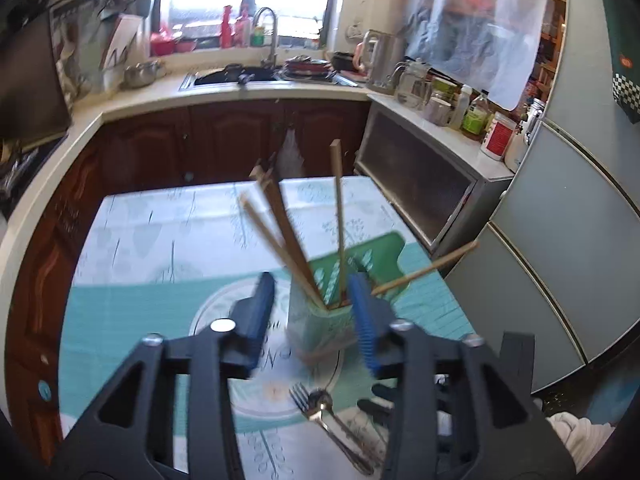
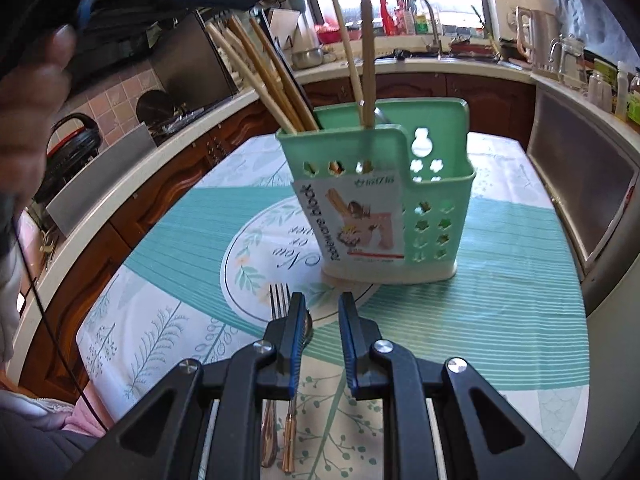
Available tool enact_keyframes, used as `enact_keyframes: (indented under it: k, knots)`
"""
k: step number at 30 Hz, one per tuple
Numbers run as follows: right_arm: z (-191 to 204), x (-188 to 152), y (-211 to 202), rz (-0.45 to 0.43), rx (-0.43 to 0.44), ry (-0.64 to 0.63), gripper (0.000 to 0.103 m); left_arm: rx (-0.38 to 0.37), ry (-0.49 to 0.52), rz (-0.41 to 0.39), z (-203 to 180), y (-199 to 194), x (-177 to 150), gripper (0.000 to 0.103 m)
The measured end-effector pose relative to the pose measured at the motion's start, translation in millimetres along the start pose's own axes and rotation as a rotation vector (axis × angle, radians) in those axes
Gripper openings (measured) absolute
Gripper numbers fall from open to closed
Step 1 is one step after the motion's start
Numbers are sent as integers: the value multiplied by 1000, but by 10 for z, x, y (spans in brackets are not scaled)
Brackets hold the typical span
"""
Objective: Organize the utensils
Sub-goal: 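Move both tools back over the remaining fork and spoon, then close the left tool on the metal fork while the right tool closes on the spoon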
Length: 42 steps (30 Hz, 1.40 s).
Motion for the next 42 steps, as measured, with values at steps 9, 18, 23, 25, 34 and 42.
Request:
enact_keyframes:
  k: [9, 18, 23, 25, 34, 42]
  knots:
    - [108, -289, 271, 215, 15, -18, 17, 11, -112, 274, 253, 496, -1266, 47]
    - [165, -499, 487, 371, -29, -56, 17, 4, -228, 517, 362, 935, -1927, 47]
    - [216, -557, 564, 418, -63, -101, 17, 1, -254, 565, 358, 996, -2041, 47]
    - [256, -549, 576, 420, -75, -129, 17, 3, -258, 576, 371, 1018, -2064, 47]
    - [211, -517, 597, 447, -170, -185, 4, -13, -243, 670, 119, 1134, -2084, 43]
    - [-296, -475, 398, 450, -133, 80, 4, 106, -174, 788, -106, 1270, -2092, 41]
Point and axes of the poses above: each gripper's, at about its wrist camera, not at the fingertips, and y roughly the way its jaws point, z to its left, x to its top, the point moved 9 cm from there along y, roughly the way its jaws point, and after that the axes turned 5 degrees about y, right-handed, at the moved point
